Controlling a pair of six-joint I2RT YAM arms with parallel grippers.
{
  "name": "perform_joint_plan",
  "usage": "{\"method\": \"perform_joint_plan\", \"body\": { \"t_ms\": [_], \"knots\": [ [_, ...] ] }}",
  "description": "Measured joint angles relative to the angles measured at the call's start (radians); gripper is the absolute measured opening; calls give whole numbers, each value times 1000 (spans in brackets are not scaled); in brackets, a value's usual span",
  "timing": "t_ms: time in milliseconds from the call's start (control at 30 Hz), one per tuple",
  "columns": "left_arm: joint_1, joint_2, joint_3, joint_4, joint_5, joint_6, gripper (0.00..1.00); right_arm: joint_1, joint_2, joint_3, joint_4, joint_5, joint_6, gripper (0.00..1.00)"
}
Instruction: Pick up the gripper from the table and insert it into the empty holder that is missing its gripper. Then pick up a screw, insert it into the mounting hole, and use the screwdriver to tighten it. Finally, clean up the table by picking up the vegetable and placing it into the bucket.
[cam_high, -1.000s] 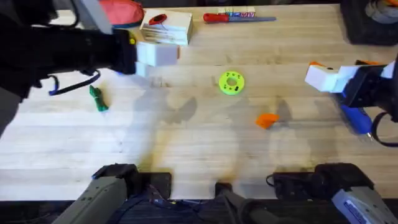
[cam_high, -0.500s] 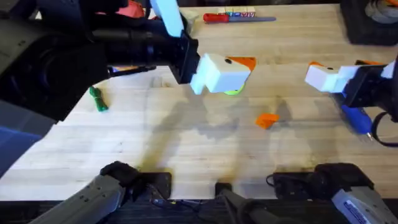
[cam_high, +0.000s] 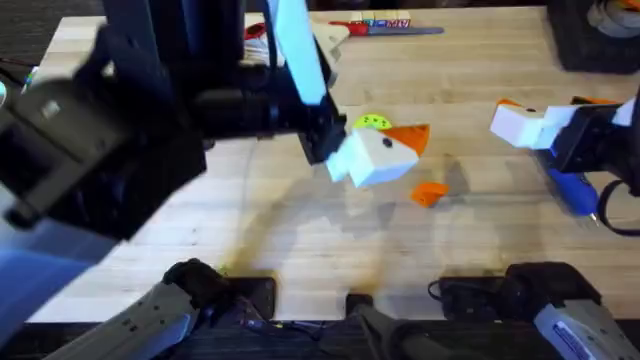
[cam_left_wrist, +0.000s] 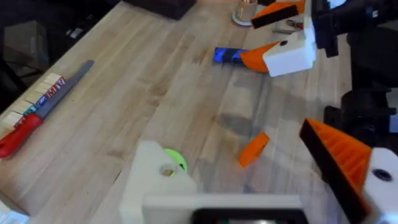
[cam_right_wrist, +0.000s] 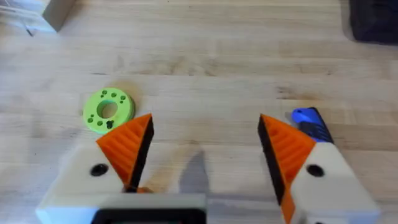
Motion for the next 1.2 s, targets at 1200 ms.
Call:
{"method": "perform_joint_plan", "body": {
  "t_ms": [1200],
  "knots": [
    [-40,-959,-899,330,-144,-259,986,0,0,0,0,0,0,991]
  ]
}}
